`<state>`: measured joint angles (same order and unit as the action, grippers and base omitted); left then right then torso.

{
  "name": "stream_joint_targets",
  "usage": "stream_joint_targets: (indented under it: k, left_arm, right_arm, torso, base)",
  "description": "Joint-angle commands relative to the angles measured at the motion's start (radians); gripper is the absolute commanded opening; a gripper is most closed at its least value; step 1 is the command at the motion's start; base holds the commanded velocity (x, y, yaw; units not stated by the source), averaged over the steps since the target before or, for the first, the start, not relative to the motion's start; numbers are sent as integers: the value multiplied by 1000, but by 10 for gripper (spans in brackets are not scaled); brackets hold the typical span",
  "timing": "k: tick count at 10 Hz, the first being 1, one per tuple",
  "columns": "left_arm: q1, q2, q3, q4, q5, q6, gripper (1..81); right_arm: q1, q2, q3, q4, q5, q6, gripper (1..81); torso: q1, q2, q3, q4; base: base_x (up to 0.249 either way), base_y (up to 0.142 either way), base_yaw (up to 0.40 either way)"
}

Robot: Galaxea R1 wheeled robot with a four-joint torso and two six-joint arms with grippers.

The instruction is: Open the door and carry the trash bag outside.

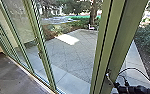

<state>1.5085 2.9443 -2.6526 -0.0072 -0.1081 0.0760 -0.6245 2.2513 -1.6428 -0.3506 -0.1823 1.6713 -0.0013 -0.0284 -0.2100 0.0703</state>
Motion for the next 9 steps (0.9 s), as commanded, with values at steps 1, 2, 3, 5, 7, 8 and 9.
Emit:
stream_joint_targets:
  k: [1,2,3,5,7,8,9]
  left_arm:
    - [-26,-13,0,-8,56,-1,10]
    - [-26,-13,0,-8,56,-1,10]
    - [-24,-14,0,-8,56,-1,10]
    - [-23,-14,0,-5,57,-1,10]
    - [-18,-14,0,-4,59,-1,10]
    - [-18,-14,0,-2,64,1,10]
    - [-14,-14,0,0,64,1,10]
  right_arm:
    - [104,115,-46,39,-247,76,811]
    - [113,107,-47,39,-247,77,811]
    - [123,96,-49,39,-247,81,811]
    - [172,57,-51,47,-249,81,811]
    - [222,12,-40,65,-250,79,811]
    - [237,-2,-43,67,-250,77,811]
    - [252,-14,-41,67,-256,74,811]
  torso:
    - [1,0,0,0]
    - [1,0,0,0]
    - [2,0,0,0]
    - [4,2,-1,0]
    - [7,4,-3,0]
    - [8,5,-3,1]
    - [8,5,-4,1]
  base:
    - [76,0,0]
    - [0,0,0]
    - [0,0,0]
    - [0,0,0]
    - [0,0,0]
    - [0,0,0]
    - [0,0,0]
